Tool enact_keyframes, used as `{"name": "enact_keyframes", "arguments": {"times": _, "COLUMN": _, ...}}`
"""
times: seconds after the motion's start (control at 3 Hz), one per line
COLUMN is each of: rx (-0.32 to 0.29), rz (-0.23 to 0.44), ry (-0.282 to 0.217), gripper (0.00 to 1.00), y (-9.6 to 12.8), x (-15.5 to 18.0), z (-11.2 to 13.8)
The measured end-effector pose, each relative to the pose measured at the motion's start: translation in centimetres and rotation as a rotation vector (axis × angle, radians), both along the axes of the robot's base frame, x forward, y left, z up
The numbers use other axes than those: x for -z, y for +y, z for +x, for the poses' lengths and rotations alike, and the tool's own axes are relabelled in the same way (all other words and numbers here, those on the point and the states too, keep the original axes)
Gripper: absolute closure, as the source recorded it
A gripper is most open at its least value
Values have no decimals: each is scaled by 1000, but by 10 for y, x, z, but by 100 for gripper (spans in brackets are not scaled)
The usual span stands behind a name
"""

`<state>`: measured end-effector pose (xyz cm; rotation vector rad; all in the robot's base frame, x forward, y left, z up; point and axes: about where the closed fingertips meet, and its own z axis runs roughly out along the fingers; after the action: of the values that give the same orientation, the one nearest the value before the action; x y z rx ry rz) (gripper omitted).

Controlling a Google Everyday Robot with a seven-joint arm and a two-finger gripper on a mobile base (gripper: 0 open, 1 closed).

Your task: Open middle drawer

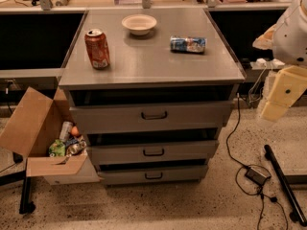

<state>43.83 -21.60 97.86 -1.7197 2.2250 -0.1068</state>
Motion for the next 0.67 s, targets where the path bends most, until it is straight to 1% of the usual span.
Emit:
{"name": "enact_keyframes", "arguments": {"times": 0.33, "rx": 0, "rz": 0, "ry": 0, "gripper": 0, "y": 0, "x": 0, "z": 0}}
{"name": "enact_keyframes", "arguments": {"times": 0.67, "rx": -58, "rz": -6, "ry": -15, "gripper": 0, "y": 4, "x": 15, "z": 6}}
